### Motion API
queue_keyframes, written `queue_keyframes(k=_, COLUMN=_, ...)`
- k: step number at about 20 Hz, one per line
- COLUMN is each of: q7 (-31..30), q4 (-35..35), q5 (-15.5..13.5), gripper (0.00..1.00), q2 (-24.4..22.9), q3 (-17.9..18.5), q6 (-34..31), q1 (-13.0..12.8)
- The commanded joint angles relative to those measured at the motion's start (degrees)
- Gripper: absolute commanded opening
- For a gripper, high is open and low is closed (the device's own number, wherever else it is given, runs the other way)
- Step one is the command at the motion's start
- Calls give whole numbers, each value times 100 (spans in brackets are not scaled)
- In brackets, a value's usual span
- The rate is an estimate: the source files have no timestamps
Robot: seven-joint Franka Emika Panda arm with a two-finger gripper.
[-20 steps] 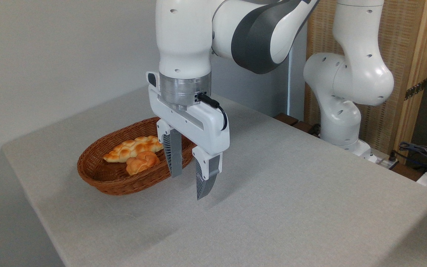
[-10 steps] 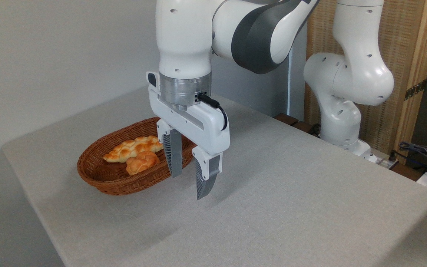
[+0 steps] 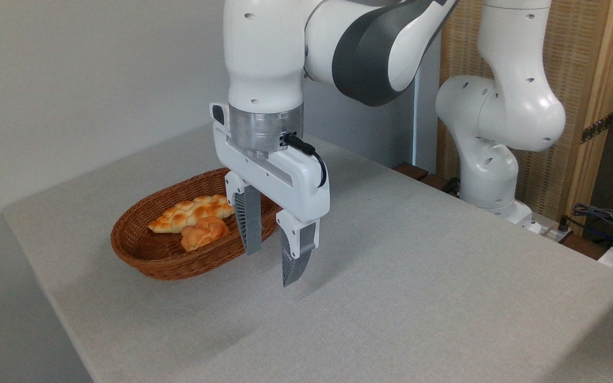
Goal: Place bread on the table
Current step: 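Move the gripper over the basket and lower it toward the braided bread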
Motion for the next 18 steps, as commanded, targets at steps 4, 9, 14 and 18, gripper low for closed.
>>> queue_keyframes(k=4, q7=-248, q4=120, q5=-11, gripper=100, q2=106, q3=-336, q6=-30, q1=-88)
queue_keyframes(k=9, q7=-838, q4=208, q5=-422, gripper=100, q2=133, q3=-995, q6=-13, q1=-106)
queue_keyframes(k=14, q7=-1302, q4=217, q5=-643, gripper=100, q2=142, q3=-1733, q6=31, q1=-106)
queue_keyframes(k=18, q7=-1813, q4=217, q5=-643, gripper=100, q2=203, q3=-2200, q6=233, q1=-106)
